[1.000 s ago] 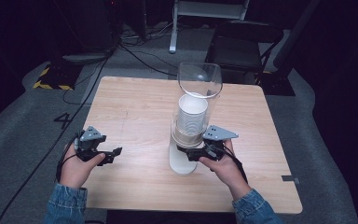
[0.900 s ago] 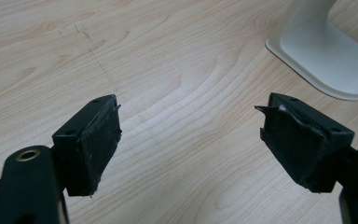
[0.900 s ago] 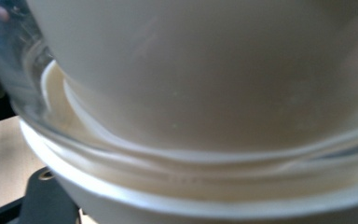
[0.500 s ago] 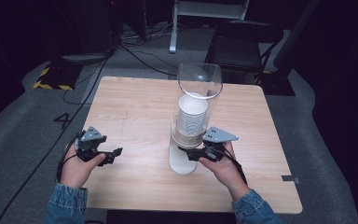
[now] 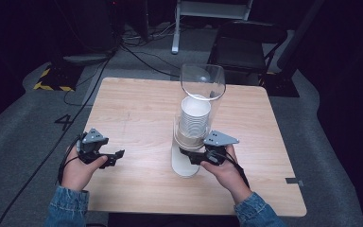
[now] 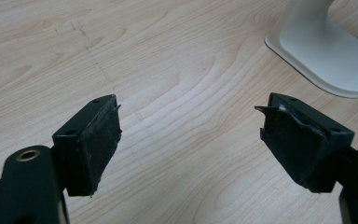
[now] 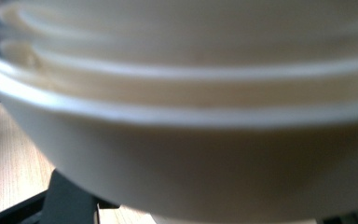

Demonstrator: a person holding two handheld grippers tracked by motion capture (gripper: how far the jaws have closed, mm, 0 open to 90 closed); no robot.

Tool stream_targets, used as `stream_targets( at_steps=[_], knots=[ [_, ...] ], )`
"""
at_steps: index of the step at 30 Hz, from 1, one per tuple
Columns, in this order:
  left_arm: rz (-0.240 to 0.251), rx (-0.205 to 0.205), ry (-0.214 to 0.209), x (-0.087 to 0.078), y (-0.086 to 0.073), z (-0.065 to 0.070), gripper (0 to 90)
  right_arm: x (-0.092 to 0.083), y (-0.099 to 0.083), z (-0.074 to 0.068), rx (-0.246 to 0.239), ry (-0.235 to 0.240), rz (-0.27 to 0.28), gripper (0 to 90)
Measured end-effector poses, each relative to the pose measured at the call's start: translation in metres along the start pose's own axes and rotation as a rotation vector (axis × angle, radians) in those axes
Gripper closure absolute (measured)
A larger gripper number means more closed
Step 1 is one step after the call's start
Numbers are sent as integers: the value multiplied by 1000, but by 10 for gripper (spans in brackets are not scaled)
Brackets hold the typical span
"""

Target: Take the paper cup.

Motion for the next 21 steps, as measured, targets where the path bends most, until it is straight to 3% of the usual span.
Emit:
stream_targets(
  at_steps=[11,14,17,21],
  knots=[
    [-5,3,-1,1,0,0,195,-1,-3,0,6,-4,-5,346],
    [-4,2,-2,1,0,0,195,0,-6,0,37,7,-15,350],
    [-3,0,-3,0,0,0,195,-1,-7,-1,15,-11,-20,351],
    [-2,1,-3,0,0,0,195,1,-12,0,9,-12,-70,356]
  ],
)
Point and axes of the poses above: each handheld gripper's, and its own axes: x roughly forward along the jaws, y roughly out of its top, z roughly to its right, the point moved 3 cm from there along x, roughly forward along the jaws
